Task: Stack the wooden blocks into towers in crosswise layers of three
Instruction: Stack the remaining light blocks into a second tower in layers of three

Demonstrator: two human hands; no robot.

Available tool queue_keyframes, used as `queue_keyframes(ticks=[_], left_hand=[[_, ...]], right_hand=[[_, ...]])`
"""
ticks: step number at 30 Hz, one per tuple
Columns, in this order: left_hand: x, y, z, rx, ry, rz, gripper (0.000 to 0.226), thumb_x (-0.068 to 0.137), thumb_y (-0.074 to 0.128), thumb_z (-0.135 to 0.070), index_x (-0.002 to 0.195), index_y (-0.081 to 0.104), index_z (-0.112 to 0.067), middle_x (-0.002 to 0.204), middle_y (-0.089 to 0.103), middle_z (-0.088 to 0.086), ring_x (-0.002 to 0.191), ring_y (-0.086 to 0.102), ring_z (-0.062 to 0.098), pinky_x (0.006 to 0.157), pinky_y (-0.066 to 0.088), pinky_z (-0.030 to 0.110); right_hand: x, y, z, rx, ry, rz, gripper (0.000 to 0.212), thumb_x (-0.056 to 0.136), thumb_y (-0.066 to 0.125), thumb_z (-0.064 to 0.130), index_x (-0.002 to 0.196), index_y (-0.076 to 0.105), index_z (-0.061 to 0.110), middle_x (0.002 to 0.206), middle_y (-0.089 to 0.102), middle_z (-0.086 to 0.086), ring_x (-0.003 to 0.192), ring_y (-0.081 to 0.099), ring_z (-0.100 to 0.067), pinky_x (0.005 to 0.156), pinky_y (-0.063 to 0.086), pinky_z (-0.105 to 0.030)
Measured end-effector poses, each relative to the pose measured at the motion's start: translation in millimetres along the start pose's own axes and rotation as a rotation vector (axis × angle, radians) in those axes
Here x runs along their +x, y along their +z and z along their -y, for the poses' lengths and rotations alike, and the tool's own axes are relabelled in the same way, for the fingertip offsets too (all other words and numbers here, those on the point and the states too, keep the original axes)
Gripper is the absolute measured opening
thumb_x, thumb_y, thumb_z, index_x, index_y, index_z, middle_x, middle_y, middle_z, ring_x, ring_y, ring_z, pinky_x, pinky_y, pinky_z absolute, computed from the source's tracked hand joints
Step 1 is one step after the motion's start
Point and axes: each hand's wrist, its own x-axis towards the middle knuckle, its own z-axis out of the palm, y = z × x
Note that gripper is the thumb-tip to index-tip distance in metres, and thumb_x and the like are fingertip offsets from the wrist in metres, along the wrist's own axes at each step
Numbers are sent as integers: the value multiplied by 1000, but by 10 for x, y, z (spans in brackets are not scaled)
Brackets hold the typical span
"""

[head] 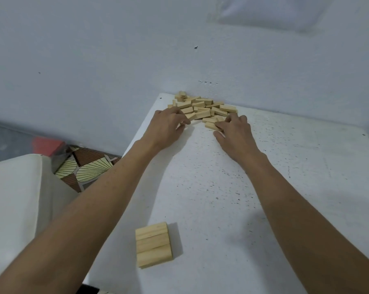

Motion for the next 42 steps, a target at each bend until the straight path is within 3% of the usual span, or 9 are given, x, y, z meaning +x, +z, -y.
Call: queue_keyframes(ticks=[9,18,27,30,34,38,42], left_hand=[[-138,-129,23,-11,-8,-4,21,93,62,-12,109,74,-17,113,66,5,99,63,24,85,44,38],[-314,-203,-124,-65,-12,0,22,93,63,-13,110,75,-19,115,65,2,98,64,23,87,50,44],[-538,-451,-248,-99,-46,41,20,96,61,-18,110,75,-22,111,66,1,91,63,15,79,45,26],[-629,-592,-431,-141,-59,86,17,95,63,-17,104,77,-22,104,67,2,83,63,10,81,51,32],[-750,-774,-827,-174,-100,203,16,94,63,-14,99,76,-22,97,68,-7,87,67,10,87,52,34],[-942,-896,-1307,-286,-137,258,8,93,64,-20,93,70,-25,100,69,-10,86,65,4,77,53,24],[-1172,-901,-1725,-353,-165,268,6,93,65,-30,94,66,-24,100,69,-8,86,66,5,74,54,26]], right_hand=[[3,20,120,-31,29,-36,24,96,56,25,113,62,10,122,49,-14,112,41,-34,92,37,-42],[-181,-31,183,1,66,3,22,87,58,26,99,61,8,112,53,-10,103,41,-30,86,39,-39],[-638,-131,259,104,107,3,20,89,59,27,99,56,10,108,53,-8,99,41,-29,84,40,-39],[-919,-190,267,98,135,-4,20,90,58,28,102,56,12,106,55,-6,98,42,-27,80,37,-36],[-1385,-282,227,148,158,-32,18,91,59,26,102,58,13,103,57,-3,94,39,-24,77,34,-34],[-1858,-384,160,197,122,-70,15,90,63,21,102,62,13,101,62,-1,91,38,-21,76,37,-35],[-2251,-531,116,259,29,-22,14,89,66,16,102,63,13,101,64,2,93,46,-25,73,45,-36]])
